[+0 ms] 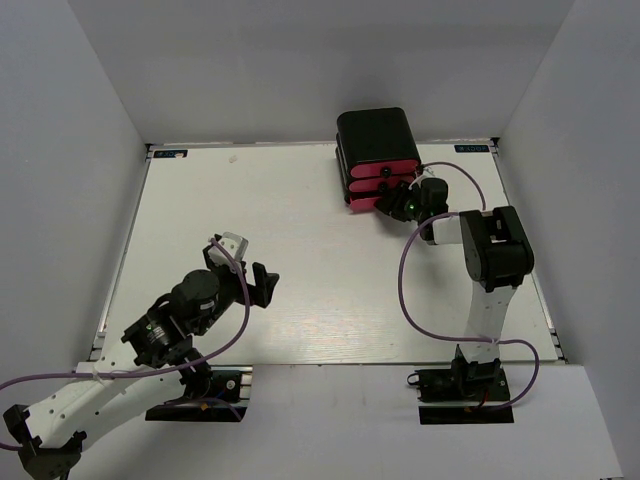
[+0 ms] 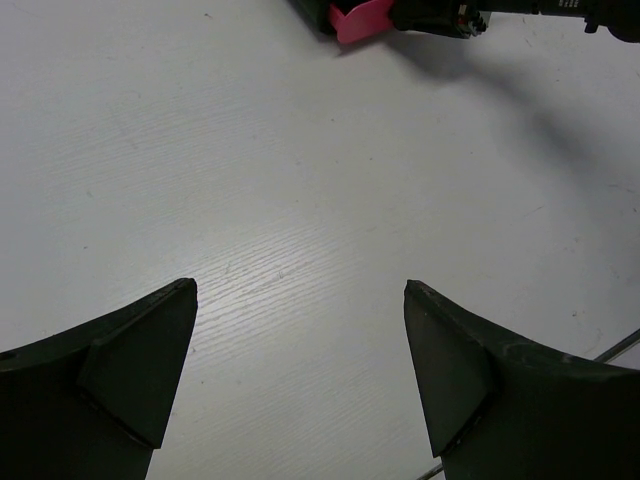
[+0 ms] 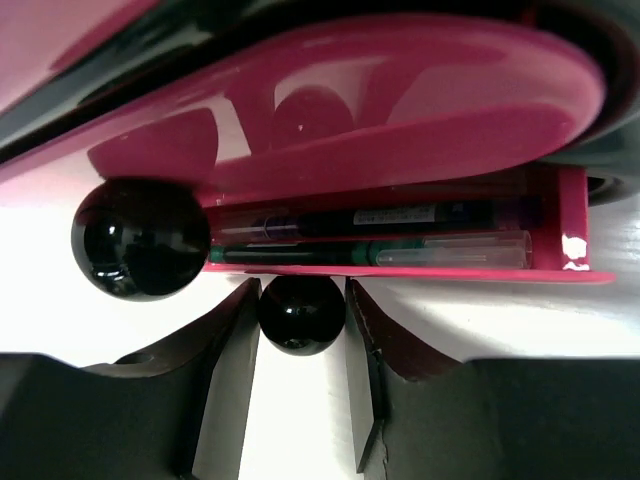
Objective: Sort the stationery into containers
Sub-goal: Close the drawer
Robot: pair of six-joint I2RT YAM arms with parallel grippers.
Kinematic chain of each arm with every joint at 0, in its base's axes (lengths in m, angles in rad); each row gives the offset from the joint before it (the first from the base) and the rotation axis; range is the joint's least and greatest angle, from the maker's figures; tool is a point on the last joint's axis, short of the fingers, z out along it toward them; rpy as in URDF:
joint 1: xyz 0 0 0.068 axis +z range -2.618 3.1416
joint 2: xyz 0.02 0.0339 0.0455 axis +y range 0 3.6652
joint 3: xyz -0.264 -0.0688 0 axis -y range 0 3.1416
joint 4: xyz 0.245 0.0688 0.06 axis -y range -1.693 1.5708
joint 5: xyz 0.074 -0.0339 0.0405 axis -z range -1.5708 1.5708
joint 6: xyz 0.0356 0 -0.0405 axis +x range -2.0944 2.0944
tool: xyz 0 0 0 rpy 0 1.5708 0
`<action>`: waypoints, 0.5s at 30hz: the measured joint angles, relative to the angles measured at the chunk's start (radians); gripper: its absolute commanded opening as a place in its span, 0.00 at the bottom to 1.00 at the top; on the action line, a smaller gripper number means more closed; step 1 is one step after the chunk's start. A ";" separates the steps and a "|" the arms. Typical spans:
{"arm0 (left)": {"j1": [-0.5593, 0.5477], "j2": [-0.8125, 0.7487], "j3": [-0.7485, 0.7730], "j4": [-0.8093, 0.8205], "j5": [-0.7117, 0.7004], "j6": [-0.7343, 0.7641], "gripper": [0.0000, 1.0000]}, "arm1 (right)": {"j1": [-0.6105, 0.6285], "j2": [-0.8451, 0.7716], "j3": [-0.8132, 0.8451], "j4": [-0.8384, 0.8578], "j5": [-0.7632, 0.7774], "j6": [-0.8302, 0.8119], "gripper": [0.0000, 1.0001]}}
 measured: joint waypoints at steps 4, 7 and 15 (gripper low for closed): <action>0.000 0.001 0.000 0.000 -0.010 0.000 0.94 | 0.000 0.016 0.003 0.031 0.000 0.037 0.21; 0.000 0.001 0.000 0.000 -0.015 0.000 0.94 | -0.001 0.030 0.003 0.062 0.003 0.071 0.22; 0.000 0.008 0.000 0.000 -0.024 0.000 0.94 | -0.001 0.070 0.003 0.155 0.012 0.150 0.23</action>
